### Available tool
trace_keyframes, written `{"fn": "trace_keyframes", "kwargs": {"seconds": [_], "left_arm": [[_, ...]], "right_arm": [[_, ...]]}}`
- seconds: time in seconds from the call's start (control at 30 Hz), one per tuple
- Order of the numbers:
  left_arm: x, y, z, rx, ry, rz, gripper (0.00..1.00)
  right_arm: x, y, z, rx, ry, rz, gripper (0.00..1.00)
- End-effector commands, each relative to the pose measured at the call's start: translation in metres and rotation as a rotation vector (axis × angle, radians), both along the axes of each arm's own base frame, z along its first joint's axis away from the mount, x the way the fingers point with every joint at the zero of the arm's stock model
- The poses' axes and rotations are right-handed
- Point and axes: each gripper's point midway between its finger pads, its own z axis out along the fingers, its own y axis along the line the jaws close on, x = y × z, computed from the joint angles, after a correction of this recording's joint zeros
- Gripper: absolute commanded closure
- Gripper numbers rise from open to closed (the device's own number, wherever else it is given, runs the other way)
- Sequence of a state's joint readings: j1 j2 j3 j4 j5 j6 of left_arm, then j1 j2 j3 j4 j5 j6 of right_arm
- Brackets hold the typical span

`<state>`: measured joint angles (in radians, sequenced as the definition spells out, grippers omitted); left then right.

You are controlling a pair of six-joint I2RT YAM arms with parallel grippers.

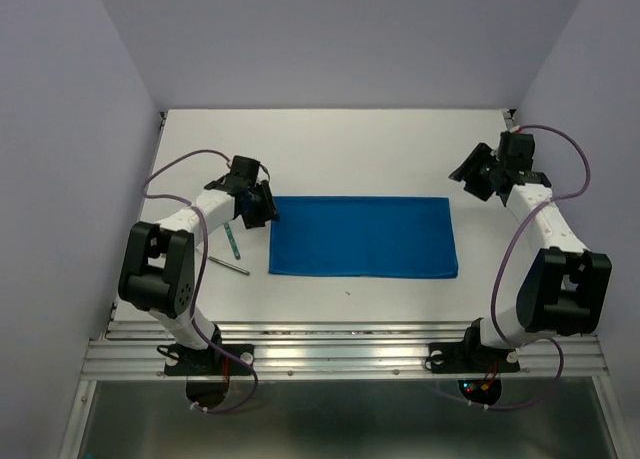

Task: Fold the napkin into a case and place the utensils inside
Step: Smooth out the rectangle-folded napkin at the center of the board, then pick up the rectangle-folded napkin at the center of the board.

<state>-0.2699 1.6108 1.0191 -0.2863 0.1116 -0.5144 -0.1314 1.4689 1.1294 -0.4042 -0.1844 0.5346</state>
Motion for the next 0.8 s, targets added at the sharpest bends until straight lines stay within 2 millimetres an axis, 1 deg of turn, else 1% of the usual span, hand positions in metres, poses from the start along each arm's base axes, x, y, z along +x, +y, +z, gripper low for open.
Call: {"fn": "trace_keyframes", "kwargs": {"seconds": [0.0,0.1,0.2,0.23,0.27,0.3,0.33,0.43,0.47,0.6,0.77], "left_arm": [[-0.022,0.003,-0.02,0.081,0.079,-0.015,0.45],[-0.027,0.005,-0.031,0.102,0.105,-0.012,0.43],[-0.03,0.009,-0.034,0.134,0.122,-0.01,0.43],[-0.03,0.016,-0.036,0.177,0.126,0.003,0.43],[-0.032,0.017,-0.038,0.188,0.137,0.0,0.44],[-0.033,0.016,-0.039,0.195,0.143,-0.003,0.46],[-0.035,0.014,-0.042,0.212,0.152,-0.014,0.5],[-0.041,0.011,-0.051,0.233,0.186,-0.017,0.55],[-0.042,0.007,-0.052,0.229,0.19,-0.019,0.58],[-0.045,-0.001,-0.059,0.232,0.204,-0.026,0.59],[-0.044,-0.005,-0.062,0.25,0.215,-0.024,0.59]], "right_arm": [[-0.016,-0.001,-0.014,-0.006,0.055,0.004,0.41],[-0.022,-0.005,-0.022,-0.029,0.085,0.001,0.41],[-0.03,-0.009,-0.029,-0.051,0.103,-0.011,0.39],[-0.034,-0.01,-0.034,-0.059,0.112,-0.022,0.39],[-0.036,-0.014,-0.034,-0.077,0.109,-0.039,0.39],[-0.039,-0.015,-0.036,-0.081,0.112,-0.043,0.38],[-0.04,-0.015,-0.039,-0.08,0.12,-0.045,0.38],[-0.044,-0.015,-0.044,-0.078,0.136,-0.049,0.38],[-0.045,-0.015,-0.046,-0.078,0.139,-0.051,0.38],[-0.045,-0.016,-0.046,-0.083,0.139,-0.059,0.38],[-0.047,-0.018,-0.046,-0.094,0.143,-0.064,0.38]]}}
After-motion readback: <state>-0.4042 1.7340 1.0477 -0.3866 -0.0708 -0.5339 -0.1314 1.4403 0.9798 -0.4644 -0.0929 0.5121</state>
